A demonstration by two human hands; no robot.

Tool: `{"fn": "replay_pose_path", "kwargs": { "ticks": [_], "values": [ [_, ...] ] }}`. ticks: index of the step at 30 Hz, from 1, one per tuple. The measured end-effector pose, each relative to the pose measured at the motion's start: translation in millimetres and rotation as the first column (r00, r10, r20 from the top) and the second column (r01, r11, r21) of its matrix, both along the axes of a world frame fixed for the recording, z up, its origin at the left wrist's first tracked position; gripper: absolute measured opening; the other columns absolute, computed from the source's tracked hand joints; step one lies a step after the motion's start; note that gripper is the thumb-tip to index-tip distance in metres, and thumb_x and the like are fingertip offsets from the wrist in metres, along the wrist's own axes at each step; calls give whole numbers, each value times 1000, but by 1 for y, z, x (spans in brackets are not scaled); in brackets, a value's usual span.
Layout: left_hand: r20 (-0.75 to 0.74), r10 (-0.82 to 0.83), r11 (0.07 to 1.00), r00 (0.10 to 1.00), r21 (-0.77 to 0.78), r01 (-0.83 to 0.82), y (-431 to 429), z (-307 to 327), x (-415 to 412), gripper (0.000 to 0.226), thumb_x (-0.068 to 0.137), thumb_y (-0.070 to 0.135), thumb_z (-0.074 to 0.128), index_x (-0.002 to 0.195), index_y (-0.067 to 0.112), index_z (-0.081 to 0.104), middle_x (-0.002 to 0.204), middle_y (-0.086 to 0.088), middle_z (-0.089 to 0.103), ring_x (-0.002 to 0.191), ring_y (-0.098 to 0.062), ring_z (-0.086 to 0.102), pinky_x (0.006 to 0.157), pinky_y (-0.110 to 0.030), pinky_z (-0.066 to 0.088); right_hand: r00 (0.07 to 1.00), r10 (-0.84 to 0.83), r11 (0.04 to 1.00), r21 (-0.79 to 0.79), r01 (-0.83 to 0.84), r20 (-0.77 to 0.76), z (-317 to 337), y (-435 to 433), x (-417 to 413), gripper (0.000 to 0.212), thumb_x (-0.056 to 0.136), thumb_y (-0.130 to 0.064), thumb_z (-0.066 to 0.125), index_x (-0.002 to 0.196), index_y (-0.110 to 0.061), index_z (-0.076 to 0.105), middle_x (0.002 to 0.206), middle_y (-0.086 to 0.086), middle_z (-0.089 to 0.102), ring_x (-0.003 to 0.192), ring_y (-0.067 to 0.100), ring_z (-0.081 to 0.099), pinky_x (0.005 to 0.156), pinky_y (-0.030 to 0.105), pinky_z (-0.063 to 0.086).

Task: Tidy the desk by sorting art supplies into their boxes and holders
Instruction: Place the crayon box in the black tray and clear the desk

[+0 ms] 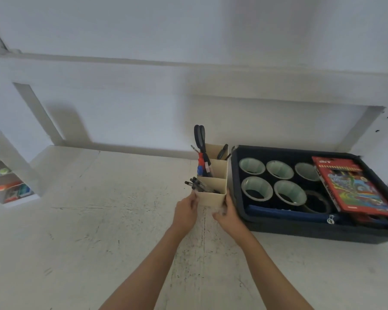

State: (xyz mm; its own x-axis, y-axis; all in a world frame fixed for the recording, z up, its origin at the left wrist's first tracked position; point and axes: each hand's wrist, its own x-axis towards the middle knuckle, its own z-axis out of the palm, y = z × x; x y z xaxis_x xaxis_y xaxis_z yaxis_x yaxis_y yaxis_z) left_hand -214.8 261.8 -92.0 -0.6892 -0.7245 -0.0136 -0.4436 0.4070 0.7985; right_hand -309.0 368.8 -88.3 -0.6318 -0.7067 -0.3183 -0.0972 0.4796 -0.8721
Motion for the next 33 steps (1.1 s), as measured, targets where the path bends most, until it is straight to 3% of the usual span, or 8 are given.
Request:
{"fn": "replay_pose_path", "kwargs": {
  "ticks": [2,7,11,14,17,23,29,33],
  "values": [
    [-8,-2,1000,1000,4,2,6,4,1,31,102,19,34,124,8,54,105,-8,66,84,-12,55,70,-12,39,1000,19,1000,18,-19,11,0,1,-3,87,92,-5,53,149,-27,-9,151,4,19,110,12,40,75,16,40],
    [-38,23,1000,999,-19,-24,14,8,4,36,101,16,37,134,6,47,107,-12,65,85,-12,53,67,-10,36,999,34,999,26,-34,-15,5,1,-2,95,90,-4,55,147,-32,-15,155,6,9,126,22,33,93,33,40],
    [-10,35,999,999,-10,-35,12,5,1,41,101,17,39,141,9,40,106,-11,66,93,-23,61,72,-13,37,997,70,996,47,-70,-16,7,2,-1,90,93,-4,51,148,-28,-16,149,4,18,120,22,40,83,26,40],
    [-26,24,999,999,30,-23,16,5,4,43,101,16,39,144,9,35,125,-10,60,116,-25,57,84,-15,36,991,112,987,119,-104,-70,4,7,3,73,94,-12,49,150,-27,4,141,-1,37,120,23,47,97,37,46],
    [-73,128,988,989,95,-121,15,2,13,42,100,11,41,142,8,39,137,-8,52,125,-23,50,94,-16,34,962,163,968,223,-113,-219,5,12,18,60,95,-16,49,148,-17,23,136,8,49,116,19,51,91,26,44],
    [-208,373,925,904,161,-344,-8,-8,53,41,93,-8,42,127,8,55,120,-8,63,101,-14,61,77,-1,42,915,326,941,176,-290,-237,6,-11,59,52,93,-14,52,143,-15,38,145,4,43,133,18,40,108,27,32],
    [-242,516,856,821,154,-493,-63,4,136,42,88,-14,43,119,7,60,108,-4,65,94,-13,63,84,-19,46,872,423,906,116,-407,-245,6,-64,104,36,91,-10,51,127,-13,56,137,3,51,128,15,46,104,22,35],
    [-242,689,723,683,178,-667,-128,14,230,42,84,-16,46,116,6,62,108,-8,66,90,-16,63,85,-25,47,834,497,867,90,-491,-239,12,-135,172,33,90,-9,51,122,-14,60,134,4,54,126,14,48,105,20,33]
  ]
}}
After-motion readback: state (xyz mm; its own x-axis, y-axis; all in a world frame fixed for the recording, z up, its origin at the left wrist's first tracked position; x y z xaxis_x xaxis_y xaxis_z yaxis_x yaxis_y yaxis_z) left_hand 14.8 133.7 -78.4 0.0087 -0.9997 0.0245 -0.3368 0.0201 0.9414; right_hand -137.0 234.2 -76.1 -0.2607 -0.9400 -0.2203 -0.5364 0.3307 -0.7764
